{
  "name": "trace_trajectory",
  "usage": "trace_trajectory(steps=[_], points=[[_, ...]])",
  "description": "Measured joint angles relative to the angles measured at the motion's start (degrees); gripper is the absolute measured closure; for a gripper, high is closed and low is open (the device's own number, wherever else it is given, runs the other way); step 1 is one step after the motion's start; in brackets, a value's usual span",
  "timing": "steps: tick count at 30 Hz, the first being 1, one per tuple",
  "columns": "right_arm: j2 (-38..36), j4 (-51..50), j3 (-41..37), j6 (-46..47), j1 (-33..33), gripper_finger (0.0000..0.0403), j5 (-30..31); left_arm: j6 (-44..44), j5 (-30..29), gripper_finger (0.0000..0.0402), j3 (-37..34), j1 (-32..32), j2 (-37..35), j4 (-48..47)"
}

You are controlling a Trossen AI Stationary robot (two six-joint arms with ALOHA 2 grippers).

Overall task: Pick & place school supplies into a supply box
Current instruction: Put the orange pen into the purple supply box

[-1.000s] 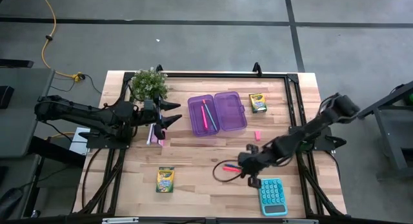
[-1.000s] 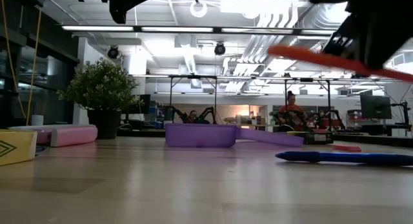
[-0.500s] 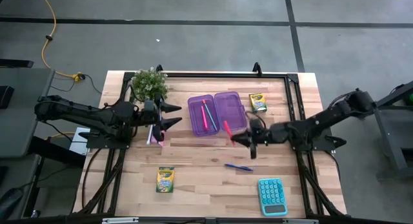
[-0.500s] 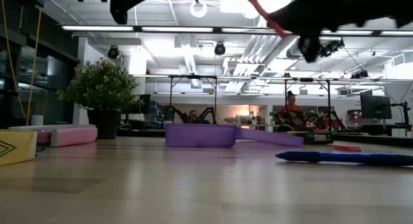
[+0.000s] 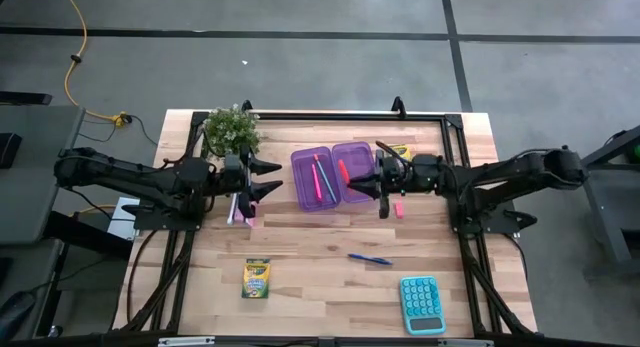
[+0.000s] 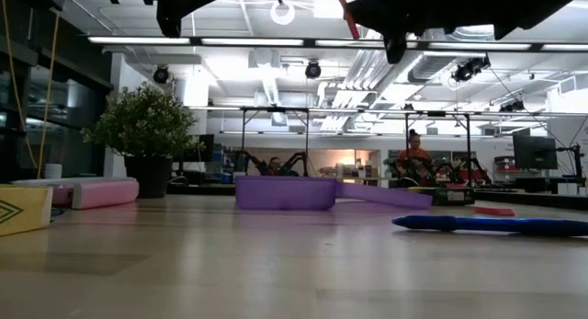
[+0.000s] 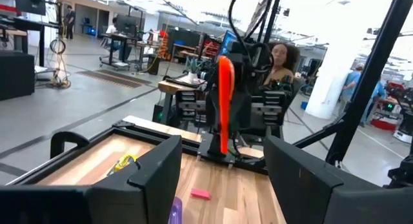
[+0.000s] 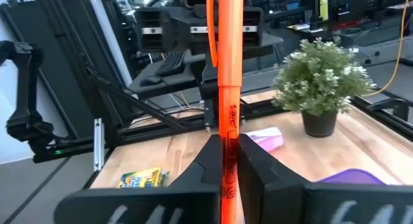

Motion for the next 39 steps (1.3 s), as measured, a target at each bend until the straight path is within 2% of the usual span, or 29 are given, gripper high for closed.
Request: trace_trajectory(steps=[15,21,29,34,39], points=[[0.0,0.1,0.0,2.4,-1.5,0.0400,-1.7,0.9,-0.1,0.0190,0.0,0.2,3.3,1.0],[0.4,2.6,0.0,4.8,-1.5,0.0400,-3.4,1.0,0.2,0.0190,3.2,0.2,9.9,5.4],[8.6,18.5,0.1,12.7,0.4,0.0400,-13.3,3.5,9.9,0.0190,12.8,0.1,21.4,5.5],[13.4,20.8,4.2,15.0,3.0,0.0400,-19.7,3.5,13.3,0.0190,17.8,0.2,25.0,5.5],[16.4,20.6,9.1,12.5,4.2,0.0400,-21.7,3.2,19.9,0.0190,20.8,0.0,26.7,5.5]])
